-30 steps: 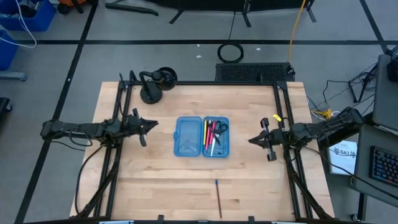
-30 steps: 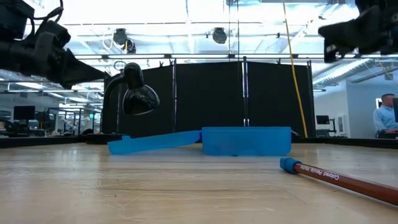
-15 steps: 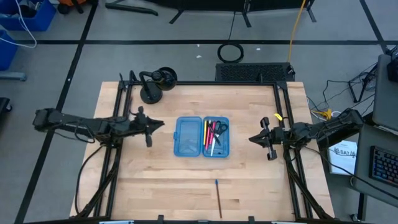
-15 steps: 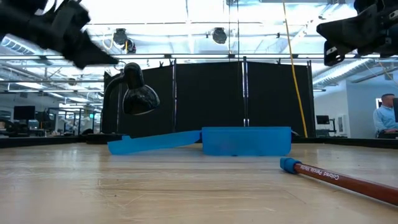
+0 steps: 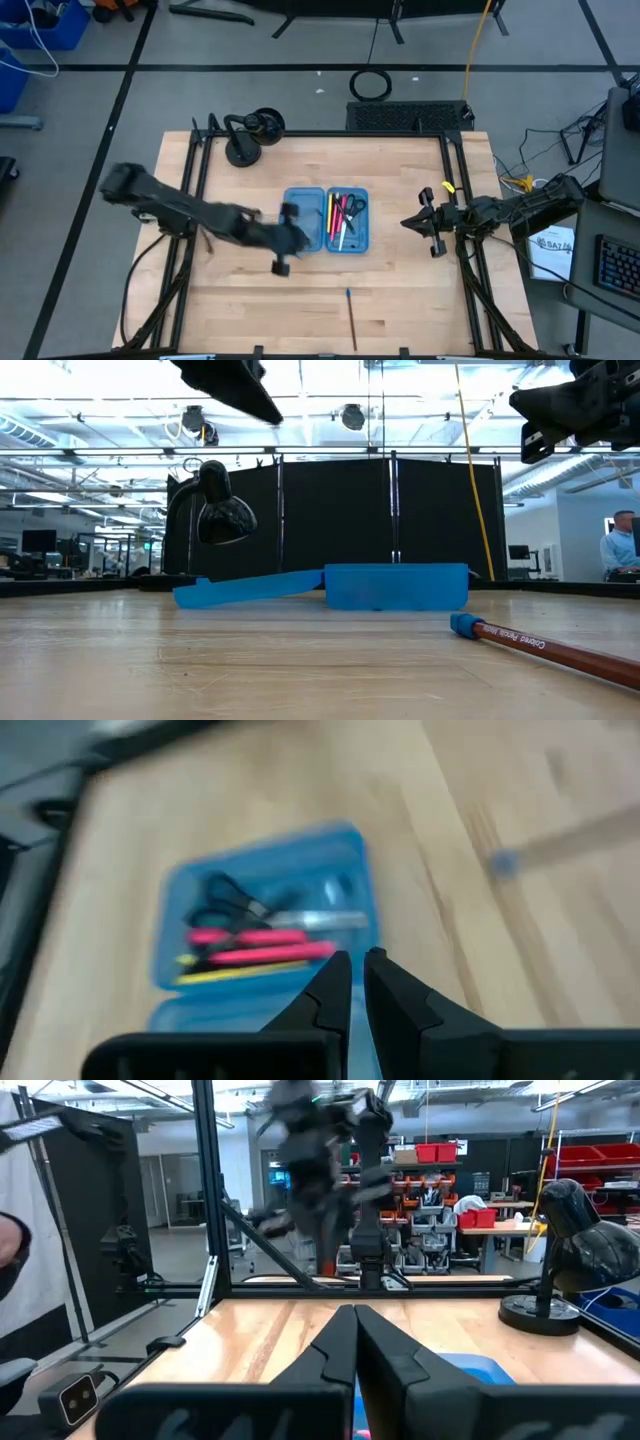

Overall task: Pick & place school supplies into a supply box
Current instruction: Put the brown pencil into the blue supply box

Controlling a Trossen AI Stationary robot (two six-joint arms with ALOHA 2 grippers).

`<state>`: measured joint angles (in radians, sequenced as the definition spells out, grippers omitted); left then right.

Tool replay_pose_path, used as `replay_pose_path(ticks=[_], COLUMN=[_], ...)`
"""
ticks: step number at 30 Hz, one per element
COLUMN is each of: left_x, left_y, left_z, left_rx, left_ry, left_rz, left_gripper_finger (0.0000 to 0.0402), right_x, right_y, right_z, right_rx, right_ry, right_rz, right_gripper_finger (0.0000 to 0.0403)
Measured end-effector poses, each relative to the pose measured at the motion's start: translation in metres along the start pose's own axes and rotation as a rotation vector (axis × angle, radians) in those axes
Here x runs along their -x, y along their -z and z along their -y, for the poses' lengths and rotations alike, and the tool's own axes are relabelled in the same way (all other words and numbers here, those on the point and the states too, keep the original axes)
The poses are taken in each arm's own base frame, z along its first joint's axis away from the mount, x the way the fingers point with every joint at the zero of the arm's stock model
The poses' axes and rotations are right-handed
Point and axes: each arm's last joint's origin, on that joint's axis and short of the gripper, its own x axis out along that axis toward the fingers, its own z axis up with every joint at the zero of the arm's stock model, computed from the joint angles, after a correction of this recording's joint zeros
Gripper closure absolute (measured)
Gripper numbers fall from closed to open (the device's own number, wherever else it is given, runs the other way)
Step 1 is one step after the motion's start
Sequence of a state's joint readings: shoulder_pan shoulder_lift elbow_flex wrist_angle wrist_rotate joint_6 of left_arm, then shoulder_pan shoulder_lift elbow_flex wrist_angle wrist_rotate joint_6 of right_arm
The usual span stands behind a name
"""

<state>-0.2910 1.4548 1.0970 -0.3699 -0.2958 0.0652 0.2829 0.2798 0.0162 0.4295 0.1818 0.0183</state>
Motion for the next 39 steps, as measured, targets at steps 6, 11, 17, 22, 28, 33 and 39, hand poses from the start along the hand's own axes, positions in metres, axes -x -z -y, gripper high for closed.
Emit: replay_pose_path(ticks=[6,11,17,22,28,33,39], left_x=[-0.054,-0.098,-0.146,-0.171,-0.176,-0.179,-0.184], left_y=[-0.026,-0.056,-0.060,-0.064,-0.073,-0.074,-0.071], left_z=[0.039,0.060,0.085,0.108,0.117,0.111,0.096], left_rx=[-0.285,-0.472,-0.740,-0.947,-1.114,-1.128,-1.074], left_ry=[0.053,0.143,0.312,0.390,0.388,0.483,0.592], left_rz=[-0.202,-0.324,-0.472,-0.350,-0.208,-0.146,-0.119], left_gripper_finger=[0.0364,0.0361,0.0308,0.0254,0.0203,0.0197,0.0221], right_x=[0.000,0.000,0.000,0.000,0.000,0.000,0.000], right_y=[0.000,-0.001,0.001,0.005,0.006,0.006,0.006], right_z=[0.000,0.000,0.000,0.000,0.000,0.000,0.000], right_rx=[0.024,0.042,-0.018,-0.064,-0.058,-0.062,-0.070], right_ry=[0.000,0.001,0.000,0.001,0.000,0.000,0.000], right_rz=[0.001,0.007,-0.008,-0.053,-0.060,-0.057,-0.059], right_gripper_finger=[0.0403,0.0403,0.0403,0.0403,0.0403,0.0403,0.0403])
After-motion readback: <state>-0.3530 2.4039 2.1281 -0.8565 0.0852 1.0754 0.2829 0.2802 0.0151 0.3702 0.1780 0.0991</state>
